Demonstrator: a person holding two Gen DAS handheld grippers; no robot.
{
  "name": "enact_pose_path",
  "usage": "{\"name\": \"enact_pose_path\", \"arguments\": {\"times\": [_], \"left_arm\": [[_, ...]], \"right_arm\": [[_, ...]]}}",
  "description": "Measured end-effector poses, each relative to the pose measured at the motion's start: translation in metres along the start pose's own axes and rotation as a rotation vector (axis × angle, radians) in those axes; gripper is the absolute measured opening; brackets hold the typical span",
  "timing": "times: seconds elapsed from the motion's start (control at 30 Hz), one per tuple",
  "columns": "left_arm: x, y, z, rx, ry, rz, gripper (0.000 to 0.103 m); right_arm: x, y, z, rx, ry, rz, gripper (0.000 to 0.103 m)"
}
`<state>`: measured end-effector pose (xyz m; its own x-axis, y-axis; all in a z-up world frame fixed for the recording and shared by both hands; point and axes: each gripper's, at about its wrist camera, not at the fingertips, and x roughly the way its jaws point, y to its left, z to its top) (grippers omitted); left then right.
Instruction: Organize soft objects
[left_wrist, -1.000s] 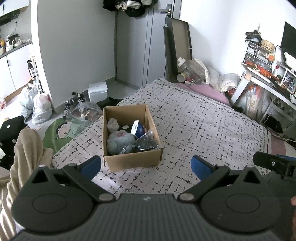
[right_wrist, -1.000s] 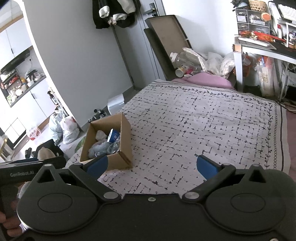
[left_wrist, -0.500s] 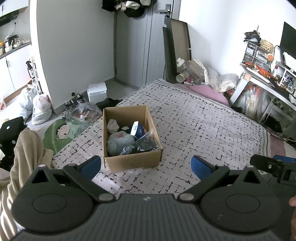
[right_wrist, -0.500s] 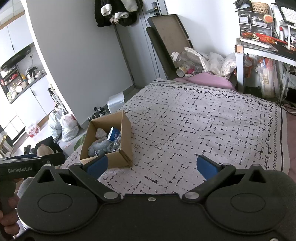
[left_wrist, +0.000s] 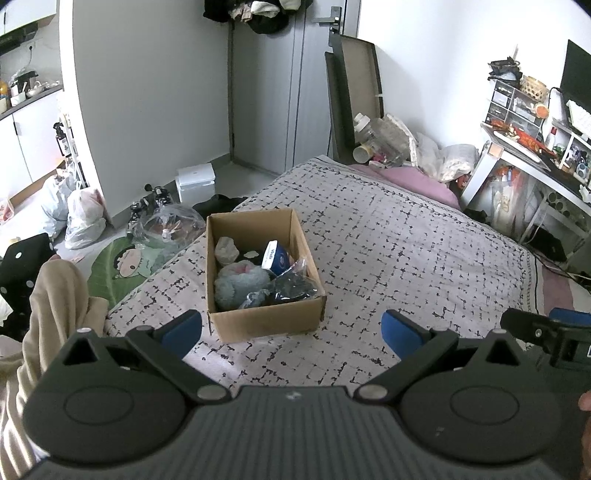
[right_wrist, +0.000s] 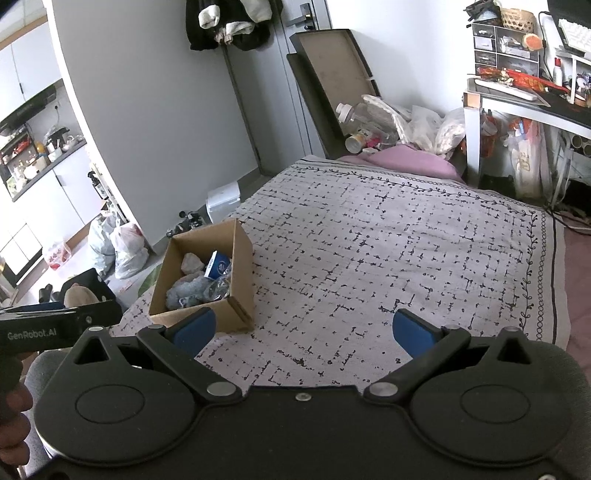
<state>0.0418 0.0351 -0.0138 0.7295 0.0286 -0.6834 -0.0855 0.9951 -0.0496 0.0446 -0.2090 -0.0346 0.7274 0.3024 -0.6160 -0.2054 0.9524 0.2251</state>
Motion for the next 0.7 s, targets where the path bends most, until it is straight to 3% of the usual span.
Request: {"name": "enact_pose_path", "arguments": {"times": [0.7], "left_arm": [[0.0014,-0.0008,-0.0017,0.000,0.004,-0.001,0.103]], "right_arm": [[-0.0013,0.0013,0.0019,-0.001,0.003,0.015,0.103]]}}
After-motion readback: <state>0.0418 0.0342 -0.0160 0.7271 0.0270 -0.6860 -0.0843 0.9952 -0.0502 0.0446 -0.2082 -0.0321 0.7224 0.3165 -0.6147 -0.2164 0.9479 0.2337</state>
